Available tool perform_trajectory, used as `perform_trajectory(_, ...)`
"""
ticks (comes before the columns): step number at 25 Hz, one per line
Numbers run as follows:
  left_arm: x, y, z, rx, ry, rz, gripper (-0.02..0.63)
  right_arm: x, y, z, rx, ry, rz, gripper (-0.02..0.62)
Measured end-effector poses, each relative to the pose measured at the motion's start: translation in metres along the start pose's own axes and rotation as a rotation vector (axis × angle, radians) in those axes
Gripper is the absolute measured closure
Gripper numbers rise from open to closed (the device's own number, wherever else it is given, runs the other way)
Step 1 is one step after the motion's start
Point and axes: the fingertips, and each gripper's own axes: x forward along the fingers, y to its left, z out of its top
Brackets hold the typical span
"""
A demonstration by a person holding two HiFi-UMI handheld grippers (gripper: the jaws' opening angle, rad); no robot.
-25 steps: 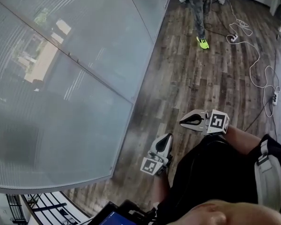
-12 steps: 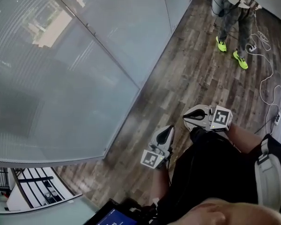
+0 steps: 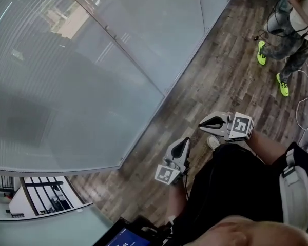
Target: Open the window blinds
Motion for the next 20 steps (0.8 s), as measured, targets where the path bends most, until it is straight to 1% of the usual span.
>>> perform_trajectory(4,0.024,0.017,0.008,0.014,0.004,0.036,0.604,0.001,-0.028,0.01,-0.014,-0.012,0.047,0.589)
perform_trajectory(12,0.065,0.048,0.014,0.047,-0.002,0.103,0.604,0.005,-0.078,0.013,-0.024,-0.034,0.128,0.589)
perform_trajectory(16,0.079,0.055,0.015,0.06,-0.005,0.138,0.604,0.006,-0.095,0.012,-0.014,-0.045,0.163,0.589)
perform_trajectory(20,0.089,0.063,0.013,0.075,0.01,0.156,0.604,0.013,-0.108,0.013,-0.016,-0.048,0.196,0.589)
